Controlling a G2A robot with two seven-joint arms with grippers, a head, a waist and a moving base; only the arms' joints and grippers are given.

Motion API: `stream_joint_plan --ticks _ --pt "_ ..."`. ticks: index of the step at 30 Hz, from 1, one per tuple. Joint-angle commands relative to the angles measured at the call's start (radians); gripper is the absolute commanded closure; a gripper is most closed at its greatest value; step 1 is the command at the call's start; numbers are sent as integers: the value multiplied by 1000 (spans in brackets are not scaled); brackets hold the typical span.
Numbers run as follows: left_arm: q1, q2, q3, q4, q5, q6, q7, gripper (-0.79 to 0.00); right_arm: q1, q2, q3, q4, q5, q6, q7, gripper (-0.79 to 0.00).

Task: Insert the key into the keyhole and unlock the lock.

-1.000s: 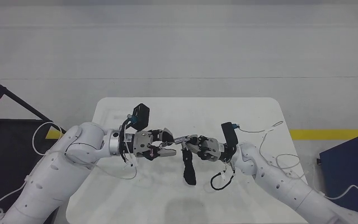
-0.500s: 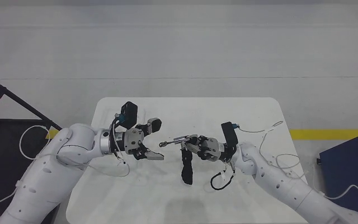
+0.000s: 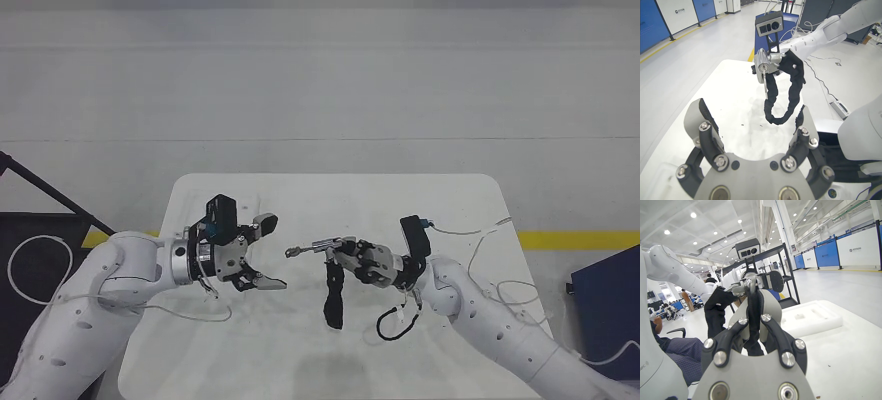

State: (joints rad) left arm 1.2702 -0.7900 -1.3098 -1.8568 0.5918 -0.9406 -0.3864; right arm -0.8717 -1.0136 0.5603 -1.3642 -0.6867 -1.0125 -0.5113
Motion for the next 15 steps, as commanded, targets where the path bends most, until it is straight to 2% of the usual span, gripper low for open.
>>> stream_joint_plan --ticks 1,2,4,5,9,15 --pt "2 -2 7 -2 16 -2 15 -782 0 0 0 0 0 0 0 0" --pt "1 -4 11 -1 15 -12 22 -671 0 0 0 0 0 0 0 0" --pt "-3 -5 17 1 12 -28 30 -508 0 0 0 0 0 0 0 0" --pt "-5 -6 20 0 6 -40 33 -376 0 0 0 0 0 0 0 0" --pt "-14 -6 24 5 -11 -61 28 -292 0 0 0 0 0 0 0 0" --pt "-22 -7 30 3 -20 -58 15 -225 0 0 0 0 0 0 0 0"
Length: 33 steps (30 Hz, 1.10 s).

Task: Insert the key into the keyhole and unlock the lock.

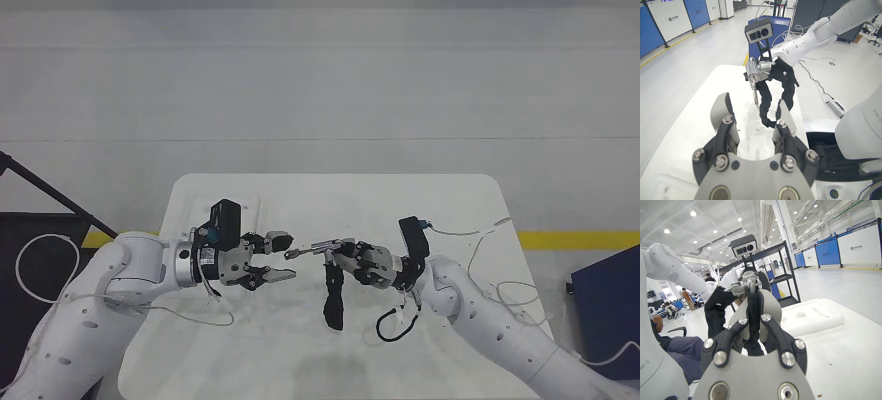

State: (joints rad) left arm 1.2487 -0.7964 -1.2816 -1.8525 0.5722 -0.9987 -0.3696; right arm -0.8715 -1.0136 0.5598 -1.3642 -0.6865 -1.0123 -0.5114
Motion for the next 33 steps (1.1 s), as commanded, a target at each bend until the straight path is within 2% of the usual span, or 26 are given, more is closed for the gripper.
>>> stream_joint_plan --ticks 1,8,10,14,17,23,28,33 --pt "-2 -1 3 -2 -2 2 -3 -215 0 0 0 0 0 0 0 0" --pt "-13 -4 20 -7 -8 9 -7 -80 0 0 0 0 0 0 0 0" --pt "-13 -6 19 -9 -2 16 7 0 0 0 0 0 0 0 0 0" --pt "-3 -9 8 -13 29 26 42 0 0 0 0 0 0 0 0 0" --pt "12 -14 -14 -30 78 40 113 0 0 0 0 0 0 0 0 0" --pt "70 -26 -47 -85 349 80 281 0 0 0 0 0 0 0 0 0" --pt "116 -36 -39 -114 590 135 441 0 0 0 0 0 0 0 0 0" --pt "150 -42 -28 -127 820 238 594 0 0 0 0 0 0 0 0 0"
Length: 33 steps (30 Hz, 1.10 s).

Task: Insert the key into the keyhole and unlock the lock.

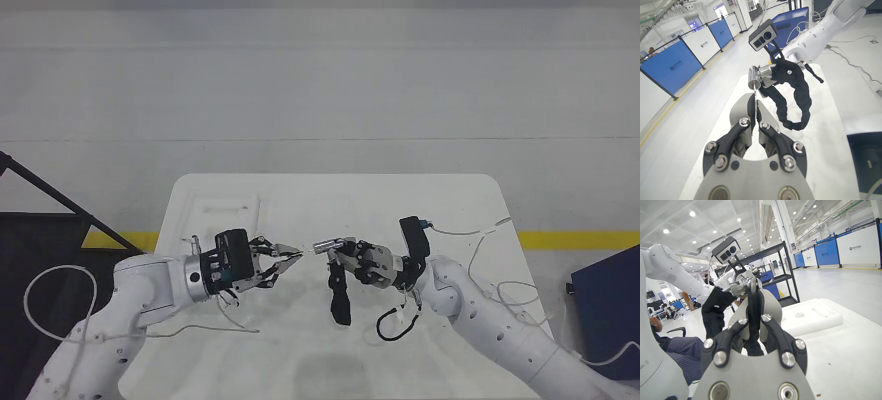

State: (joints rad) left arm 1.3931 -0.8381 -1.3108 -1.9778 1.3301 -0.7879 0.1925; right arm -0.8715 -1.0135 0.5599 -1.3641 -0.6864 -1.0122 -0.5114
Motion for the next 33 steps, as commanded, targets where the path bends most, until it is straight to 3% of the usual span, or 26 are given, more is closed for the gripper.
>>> stream_joint_plan --ticks 1,7,8,9,10,16,22,29,33 --pt "14 -1 6 -6 112 54 59 0 0 0 0 0 0 0 0 0" --pt "62 -6 40 -6 352 227 175 0 0 0 0 0 0 0 0 0" --pt "68 -7 47 -5 372 243 188 -105 0 0 0 0 0 0 0 0" --pt "70 -8 51 -1 384 254 197 -329 0 0 0 0 0 0 0 0" --pt "74 -9 56 5 381 250 205 -785 0 0 0 0 0 0 0 0" --pt "70 -13 45 22 314 230 232 -785 0 0 0 0 0 0 0 0" --pt "60 -9 10 59 149 54 220 -785 0 0 0 0 0 0 0 0" --pt "9 -8 -11 195 -285 -210 141 -785 -5 -1 3 -7 3 9 2 0" --pt "-41 10 32 229 -553 -224 -26 -785 -23 -4 37 -35 21 0 -9 0"
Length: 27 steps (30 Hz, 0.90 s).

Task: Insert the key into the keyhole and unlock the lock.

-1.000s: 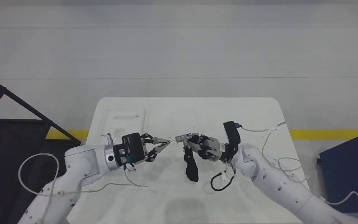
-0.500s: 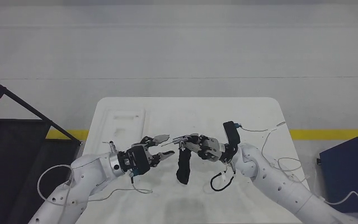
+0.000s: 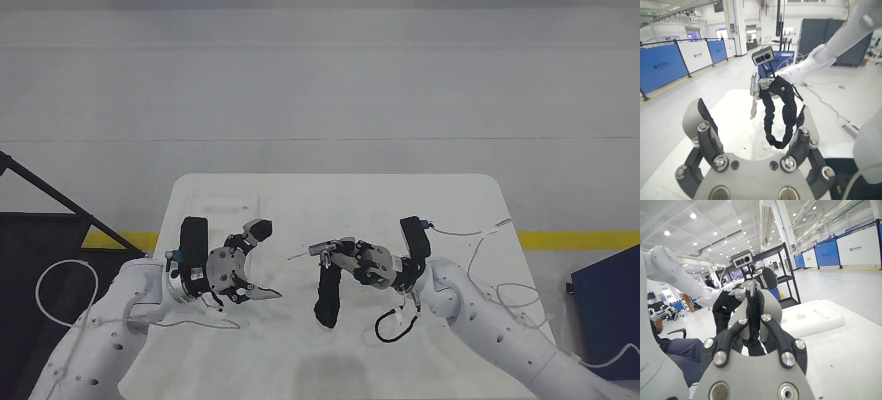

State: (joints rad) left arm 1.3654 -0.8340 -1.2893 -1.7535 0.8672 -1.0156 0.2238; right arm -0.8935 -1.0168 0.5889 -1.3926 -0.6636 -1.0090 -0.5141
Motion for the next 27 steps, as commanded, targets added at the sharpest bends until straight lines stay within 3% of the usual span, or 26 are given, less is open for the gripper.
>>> stream_joint_plan --ticks 1,5,9,13,16,18,20,22,27 --pt "-22 12 25 7 -163 3 -99 -785 -4 -2 12 -24 -7 -3 -19 0" --pt "-68 42 110 22 -546 3 -328 -785 -6 -4 18 -43 -55 -3 -74 0" --pt "-144 73 231 82 -1154 20 -676 -785 15 -3 1 -45 -138 -3 -133 0" --pt "-260 88 277 149 -1614 219 -1085 -785 39 -3 -32 -30 -209 -3 -197 0" --pt "-297 80 292 195 -1841 307 -1269 -785 57 -2 -56 -12 -244 -3 -246 0" --pt "-318 73 297 226 -1902 342 -1349 -785 69 -2 -70 1 -260 -3 -277 0" --pt "-340 68 299 236 -1859 356 -1385 -785 71 -2 -72 4 -263 -3 -281 0" --pt "-394 78 240 266 -1399 269 -1275 -785 71 -2 -72 4 -263 -3 -281 0" --pt "-394 78 240 266 -1399 269 -1275 -785 71 -2 -72 4 -263 -3 -281 0"
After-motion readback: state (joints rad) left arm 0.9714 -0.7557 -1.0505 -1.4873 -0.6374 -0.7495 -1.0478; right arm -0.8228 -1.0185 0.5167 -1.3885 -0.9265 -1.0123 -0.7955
